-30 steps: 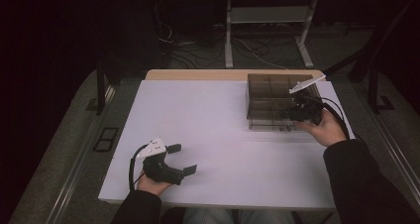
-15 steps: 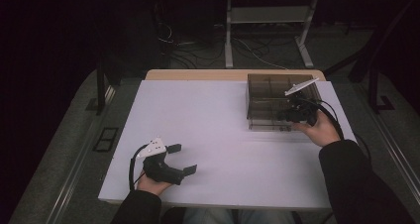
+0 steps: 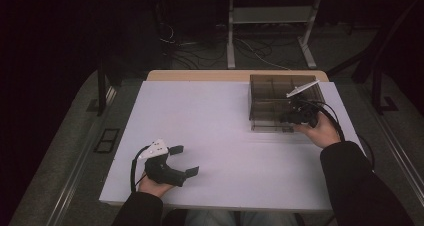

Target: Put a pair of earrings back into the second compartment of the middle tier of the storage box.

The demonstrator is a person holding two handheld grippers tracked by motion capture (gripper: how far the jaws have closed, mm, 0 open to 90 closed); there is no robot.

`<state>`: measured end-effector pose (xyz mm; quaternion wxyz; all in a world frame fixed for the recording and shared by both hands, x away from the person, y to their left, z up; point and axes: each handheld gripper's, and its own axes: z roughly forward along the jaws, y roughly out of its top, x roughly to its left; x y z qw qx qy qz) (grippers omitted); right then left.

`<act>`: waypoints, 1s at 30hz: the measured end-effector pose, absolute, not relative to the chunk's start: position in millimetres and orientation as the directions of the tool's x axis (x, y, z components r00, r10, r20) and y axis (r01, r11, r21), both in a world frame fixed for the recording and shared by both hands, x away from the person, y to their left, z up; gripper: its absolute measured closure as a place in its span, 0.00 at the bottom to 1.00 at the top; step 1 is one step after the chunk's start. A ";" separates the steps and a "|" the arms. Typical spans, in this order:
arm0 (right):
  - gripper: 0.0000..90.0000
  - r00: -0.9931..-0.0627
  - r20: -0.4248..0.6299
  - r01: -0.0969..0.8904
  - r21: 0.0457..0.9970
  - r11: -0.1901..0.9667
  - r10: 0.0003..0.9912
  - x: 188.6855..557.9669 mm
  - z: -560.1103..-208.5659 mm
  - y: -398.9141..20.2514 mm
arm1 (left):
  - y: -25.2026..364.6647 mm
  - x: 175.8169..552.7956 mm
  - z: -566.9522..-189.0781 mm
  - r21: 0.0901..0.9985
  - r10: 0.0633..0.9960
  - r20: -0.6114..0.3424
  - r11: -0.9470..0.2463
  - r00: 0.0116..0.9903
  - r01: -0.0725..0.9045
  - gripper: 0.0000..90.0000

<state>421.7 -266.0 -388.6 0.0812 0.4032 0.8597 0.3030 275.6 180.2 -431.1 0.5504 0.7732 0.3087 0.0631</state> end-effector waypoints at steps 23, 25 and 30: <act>0.23 -0.641 0.202 0.649 0.657 0.383 0.741 401.0 -372.5 -276.5 | 180.0 273.7 -430.4 0.892 0.545 -0.250 -0.192 0.800 0.409 0.00; 0.19 -0.638 0.195 0.642 0.668 0.375 0.745 396.1 -369.5 -276.5 | 180.1 273.4 -430.1 0.893 0.543 -0.247 -0.194 0.802 0.407 0.00; 0.01 -0.618 0.219 0.653 0.677 0.339 0.755 385.8 -365.6 -279.1 | 179.6 272.7 -429.7 0.893 0.538 -0.252 -0.190 0.804 0.407 0.00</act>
